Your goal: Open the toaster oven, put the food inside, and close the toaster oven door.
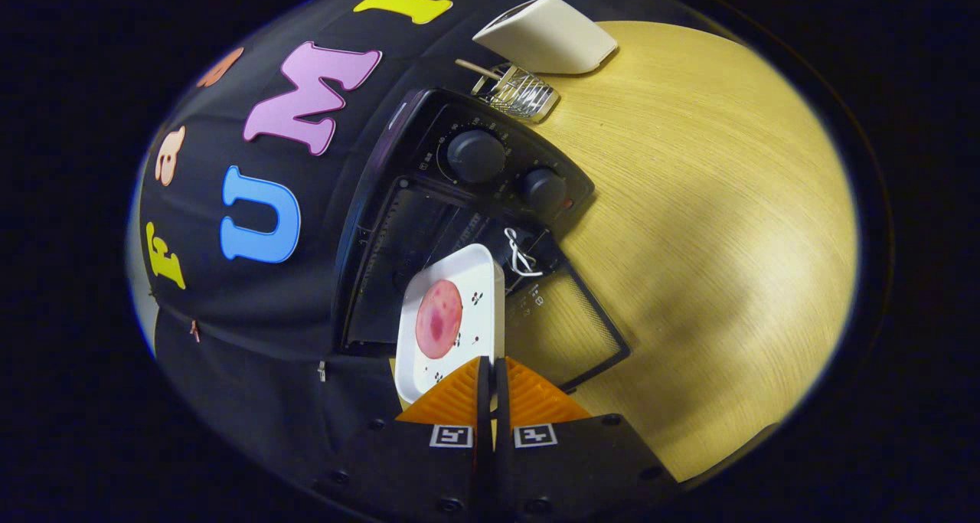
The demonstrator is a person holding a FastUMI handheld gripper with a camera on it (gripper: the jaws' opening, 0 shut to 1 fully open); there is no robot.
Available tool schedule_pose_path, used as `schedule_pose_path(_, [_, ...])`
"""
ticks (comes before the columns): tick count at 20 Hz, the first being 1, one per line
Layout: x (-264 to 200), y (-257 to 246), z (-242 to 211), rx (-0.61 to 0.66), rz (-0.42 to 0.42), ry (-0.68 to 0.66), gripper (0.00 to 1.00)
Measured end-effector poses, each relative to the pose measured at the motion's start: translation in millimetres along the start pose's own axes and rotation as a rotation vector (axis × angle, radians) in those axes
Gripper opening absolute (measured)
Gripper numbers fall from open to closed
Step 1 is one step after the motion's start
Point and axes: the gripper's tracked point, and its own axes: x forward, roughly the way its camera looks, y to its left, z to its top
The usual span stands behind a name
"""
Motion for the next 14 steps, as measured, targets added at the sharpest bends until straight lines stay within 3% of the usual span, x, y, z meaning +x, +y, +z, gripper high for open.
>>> schedule_pose_path(14, [77.5, 45.4, 24.2, 0.241, -0.027, -0.211, 0.05])
